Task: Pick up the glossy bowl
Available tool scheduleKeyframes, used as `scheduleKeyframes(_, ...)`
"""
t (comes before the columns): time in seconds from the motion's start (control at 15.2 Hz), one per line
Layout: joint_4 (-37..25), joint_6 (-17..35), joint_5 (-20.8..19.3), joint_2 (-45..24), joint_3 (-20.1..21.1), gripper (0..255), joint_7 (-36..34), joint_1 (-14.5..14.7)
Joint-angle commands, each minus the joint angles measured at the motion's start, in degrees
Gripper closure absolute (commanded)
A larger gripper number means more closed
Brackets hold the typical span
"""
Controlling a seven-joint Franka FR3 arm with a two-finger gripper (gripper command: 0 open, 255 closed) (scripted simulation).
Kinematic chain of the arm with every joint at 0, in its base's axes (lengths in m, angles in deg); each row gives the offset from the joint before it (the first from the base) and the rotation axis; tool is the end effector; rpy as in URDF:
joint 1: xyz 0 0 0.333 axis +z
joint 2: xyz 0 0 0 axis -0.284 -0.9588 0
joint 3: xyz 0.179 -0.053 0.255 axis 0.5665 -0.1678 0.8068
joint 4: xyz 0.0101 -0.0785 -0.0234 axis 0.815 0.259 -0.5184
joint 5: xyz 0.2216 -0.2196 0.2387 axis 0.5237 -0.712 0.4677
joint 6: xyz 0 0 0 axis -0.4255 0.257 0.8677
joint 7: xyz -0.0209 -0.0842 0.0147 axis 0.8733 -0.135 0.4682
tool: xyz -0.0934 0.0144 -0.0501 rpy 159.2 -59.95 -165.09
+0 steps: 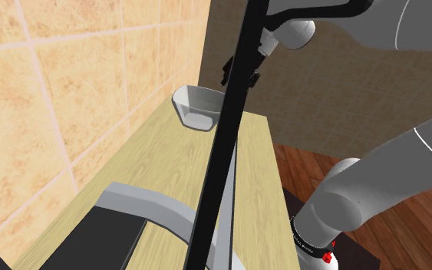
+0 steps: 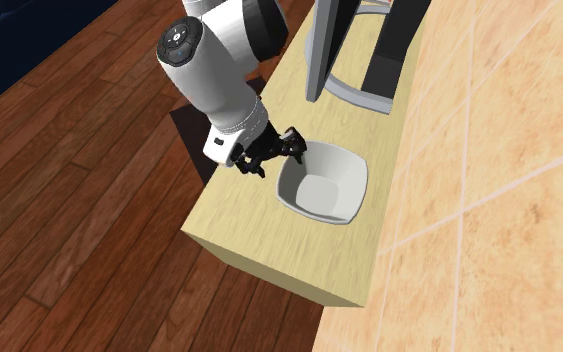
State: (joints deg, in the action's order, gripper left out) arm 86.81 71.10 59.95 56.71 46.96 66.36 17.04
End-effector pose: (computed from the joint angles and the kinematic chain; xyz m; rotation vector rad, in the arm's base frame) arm 0.4507 -0.1023 0.5496 -2.7402 0.4705 -0.1969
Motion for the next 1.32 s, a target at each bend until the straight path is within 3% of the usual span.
scheduleKeyframes(0.0,-1.05,1.62,2.91,-4.16,-1.76,0,1.74,0.23)
scheduleKeyframes(0.13,-2.85,2.28,5.7,-8.11,-3.13,0,3.23,0.42)
scheduleKeyframes(0.73,1.47,7.38,7.17,-9.49,-3.27,0,5.89,0.58)
scheduleKeyframes(0.79,1.41,7.39,7.21,-9.59,-3.32,255,5.98,0.56)
scheduleKeyframes(1.25,1.38,7.39,7.23,-9.66,-3.36,255,6.07,0.54)
